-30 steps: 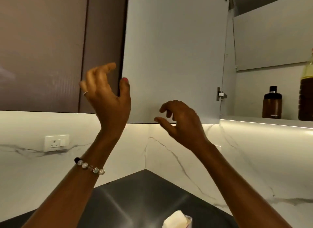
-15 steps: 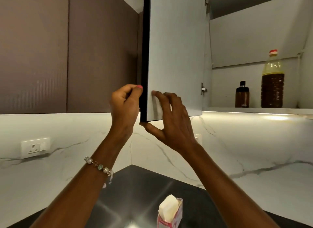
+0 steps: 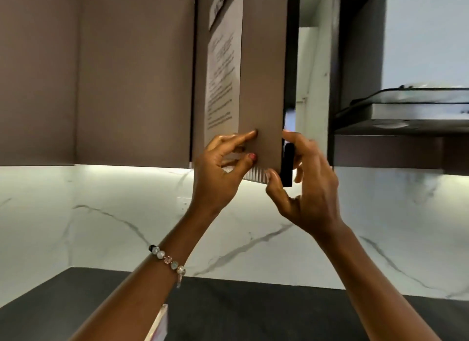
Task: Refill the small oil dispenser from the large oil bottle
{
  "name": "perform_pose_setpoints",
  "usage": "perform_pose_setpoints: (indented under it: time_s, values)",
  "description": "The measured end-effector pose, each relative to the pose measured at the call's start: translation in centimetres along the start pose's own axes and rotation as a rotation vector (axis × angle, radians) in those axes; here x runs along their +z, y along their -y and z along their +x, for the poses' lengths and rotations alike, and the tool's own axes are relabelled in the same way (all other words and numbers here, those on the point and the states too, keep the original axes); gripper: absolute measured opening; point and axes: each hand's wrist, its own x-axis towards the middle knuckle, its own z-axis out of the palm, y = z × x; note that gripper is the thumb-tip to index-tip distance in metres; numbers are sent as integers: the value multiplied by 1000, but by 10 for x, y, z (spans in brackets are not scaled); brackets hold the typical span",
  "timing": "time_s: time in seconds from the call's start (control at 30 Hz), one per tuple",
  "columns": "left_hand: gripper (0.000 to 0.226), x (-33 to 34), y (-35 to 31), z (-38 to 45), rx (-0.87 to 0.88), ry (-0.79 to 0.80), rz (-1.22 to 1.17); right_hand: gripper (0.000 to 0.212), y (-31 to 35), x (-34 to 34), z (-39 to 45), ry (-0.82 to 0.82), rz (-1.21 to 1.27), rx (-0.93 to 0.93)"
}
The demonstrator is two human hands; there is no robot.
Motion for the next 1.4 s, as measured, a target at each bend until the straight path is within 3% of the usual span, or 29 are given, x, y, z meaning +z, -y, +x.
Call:
perform_pose_setpoints:
  time_s: [0.13, 0.3, 0.47, 0.6, 0.73, 0.97, 1.27, 1.4]
  values:
    - [38, 53, 32, 2, 118, -19, 155, 50, -54, -25, -19, 4, -138, 49]
    - [43, 114, 75, 1, 122, 75, 280, 50, -134, -36, -49, -5, -218, 193]
    - [71, 161, 115, 5, 233, 258, 567, 51, -212, -30, -75, 42, -266, 323]
    - [88, 193, 141, 8, 231, 353, 745, 33, -256, -11, -90, 12, -470, 341]
    - [92, 215, 166, 10, 198, 415, 852, 19, -286, 13, -98, 20, -653, 295]
    - [89, 229, 201, 21, 109, 530, 880, 40, -316, 45, -123, 274, -816, 215]
    - [89, 224, 218, 27, 64, 597, 795, 55, -318, 52, -126, 529, -884, 346]
    - [69, 210, 214, 30, 87, 484, 629, 53, -302, 43, -109, 562, -828, 416]
